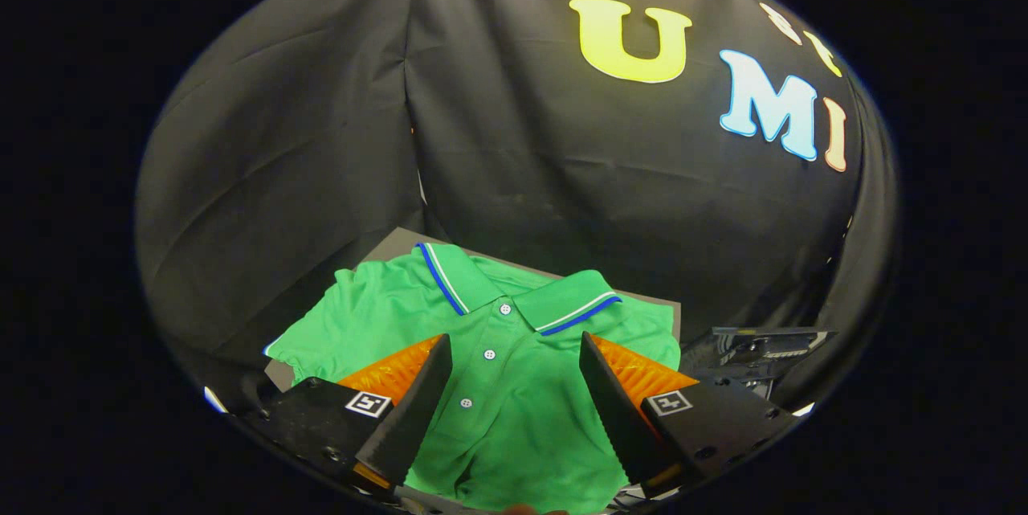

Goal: Put the clothes into the washing machine and then close the washing machine lid.

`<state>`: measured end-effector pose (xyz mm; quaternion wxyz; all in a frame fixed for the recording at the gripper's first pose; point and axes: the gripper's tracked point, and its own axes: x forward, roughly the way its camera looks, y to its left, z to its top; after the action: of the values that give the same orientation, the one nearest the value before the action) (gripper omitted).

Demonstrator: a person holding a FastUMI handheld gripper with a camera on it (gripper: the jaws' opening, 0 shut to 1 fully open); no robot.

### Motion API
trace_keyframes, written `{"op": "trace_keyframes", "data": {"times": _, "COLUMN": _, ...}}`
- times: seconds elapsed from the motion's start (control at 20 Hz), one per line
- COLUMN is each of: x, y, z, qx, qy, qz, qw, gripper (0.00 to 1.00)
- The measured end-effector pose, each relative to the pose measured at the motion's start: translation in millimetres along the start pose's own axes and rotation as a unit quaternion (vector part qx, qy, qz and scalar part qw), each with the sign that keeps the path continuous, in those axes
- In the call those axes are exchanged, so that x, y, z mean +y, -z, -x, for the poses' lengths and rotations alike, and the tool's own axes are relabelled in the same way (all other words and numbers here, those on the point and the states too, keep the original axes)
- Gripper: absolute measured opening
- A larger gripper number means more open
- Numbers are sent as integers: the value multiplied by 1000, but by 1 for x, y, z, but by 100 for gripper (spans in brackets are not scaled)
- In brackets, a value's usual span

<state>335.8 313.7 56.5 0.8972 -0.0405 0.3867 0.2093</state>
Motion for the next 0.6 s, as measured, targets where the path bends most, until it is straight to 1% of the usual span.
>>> {"op": "trace_keyframes", "data": {"times": 0.3, "x": 17, "y": 30, "z": -22, "qx": 44, "qy": -10, "qz": -7, "qw": 999, "gripper": 100}}
{"op": "trace_keyframes", "data": {"times": 0.45, "x": 20, "y": 41, "z": -31, "qx": 58, "qy": -13, "qz": -10, "qw": 998, "gripper": 100}}
{"op": "trace_keyframes", "data": {"times": 0.6, "x": 20, "y": 43, "z": -33, "qx": 60, "qy": -10, "qz": -6, "qw": 998, "gripper": 99}}
